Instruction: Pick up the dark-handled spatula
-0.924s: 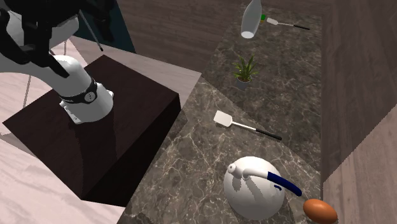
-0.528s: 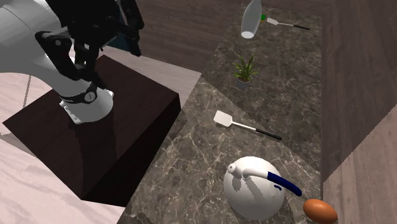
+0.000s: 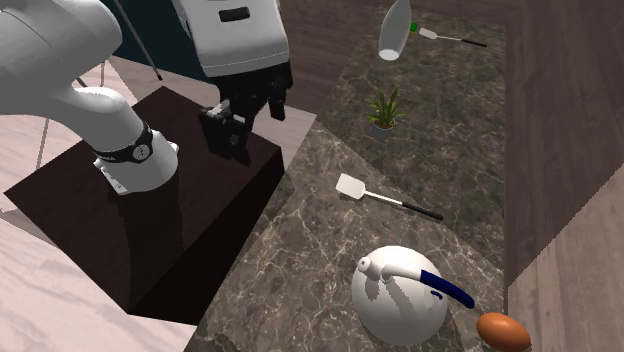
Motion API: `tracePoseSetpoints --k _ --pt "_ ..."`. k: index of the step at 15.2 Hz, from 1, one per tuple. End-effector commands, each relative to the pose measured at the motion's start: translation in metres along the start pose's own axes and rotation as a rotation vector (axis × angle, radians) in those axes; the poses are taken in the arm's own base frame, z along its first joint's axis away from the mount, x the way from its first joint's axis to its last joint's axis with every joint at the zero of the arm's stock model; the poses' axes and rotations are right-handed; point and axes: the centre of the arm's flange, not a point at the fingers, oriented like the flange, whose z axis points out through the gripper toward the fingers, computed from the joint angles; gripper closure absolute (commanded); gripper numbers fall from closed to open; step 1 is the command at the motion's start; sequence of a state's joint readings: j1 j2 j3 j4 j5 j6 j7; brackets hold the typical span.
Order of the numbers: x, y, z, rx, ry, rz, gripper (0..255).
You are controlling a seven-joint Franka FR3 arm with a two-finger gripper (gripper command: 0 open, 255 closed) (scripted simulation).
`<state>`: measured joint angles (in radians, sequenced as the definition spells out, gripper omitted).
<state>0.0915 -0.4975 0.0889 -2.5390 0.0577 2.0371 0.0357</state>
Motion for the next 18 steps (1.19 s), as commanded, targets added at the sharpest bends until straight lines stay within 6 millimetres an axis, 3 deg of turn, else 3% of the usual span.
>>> tracePoseSetpoints --k 1,18 --pt "0.012 -0.012 0.021 0.0 0.007 -0.004 0" --pt "0.123 -0.119 0.18 -0.004 0.044 -0.037 0"
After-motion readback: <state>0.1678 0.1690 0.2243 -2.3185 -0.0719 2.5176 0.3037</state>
